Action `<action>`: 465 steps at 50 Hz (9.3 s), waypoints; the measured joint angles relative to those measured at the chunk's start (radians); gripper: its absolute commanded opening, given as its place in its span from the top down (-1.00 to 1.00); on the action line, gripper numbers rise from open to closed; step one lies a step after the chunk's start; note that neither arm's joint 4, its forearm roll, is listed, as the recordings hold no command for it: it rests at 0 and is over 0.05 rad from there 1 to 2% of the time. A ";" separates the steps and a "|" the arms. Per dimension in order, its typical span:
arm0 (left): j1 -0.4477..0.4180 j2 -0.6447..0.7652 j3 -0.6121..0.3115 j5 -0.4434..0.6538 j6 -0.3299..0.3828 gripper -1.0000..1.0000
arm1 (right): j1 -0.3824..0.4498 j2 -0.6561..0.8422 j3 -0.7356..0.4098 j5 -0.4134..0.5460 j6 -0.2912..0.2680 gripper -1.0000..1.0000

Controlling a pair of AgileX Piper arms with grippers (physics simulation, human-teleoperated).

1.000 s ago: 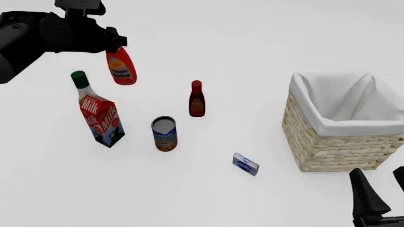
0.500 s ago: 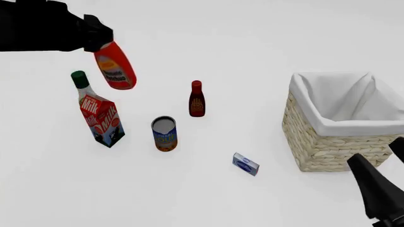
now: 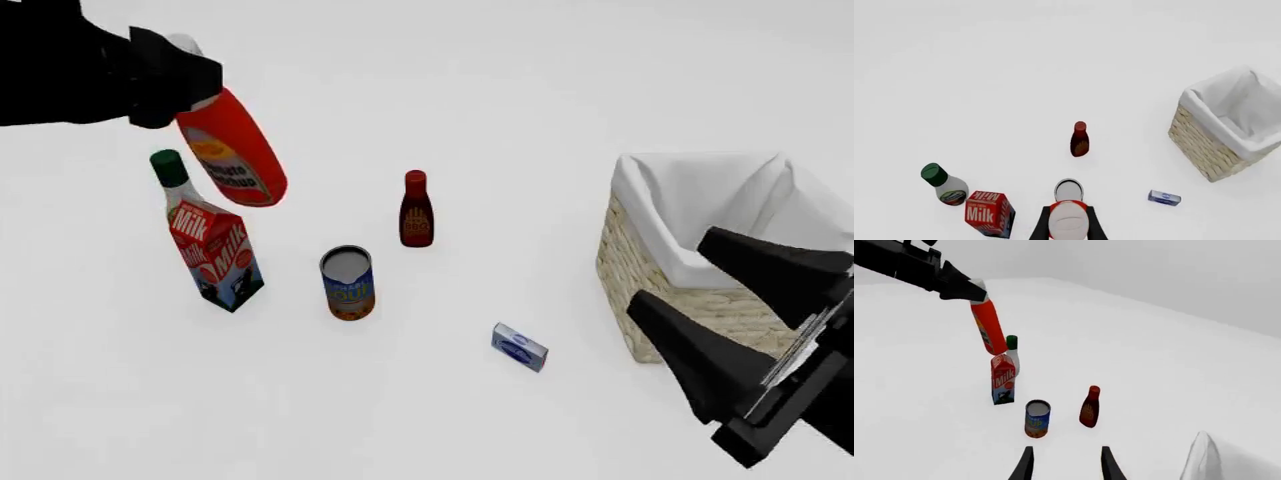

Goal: Pick the ketchup and place it in the basket.

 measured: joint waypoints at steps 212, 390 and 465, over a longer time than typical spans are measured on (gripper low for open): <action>-0.236 -0.083 0.200 0.001 -0.060 1.00 | 0.347 0.916 -0.520 -0.278 -0.046 -1.00; 0.009 -0.739 0.588 -0.318 -0.390 -1.00 | -0.494 0.656 -0.249 -0.401 -0.015 1.00; 0.033 -0.696 0.623 -0.380 -0.381 -1.00 | -0.833 0.798 -0.109 -0.686 0.087 1.00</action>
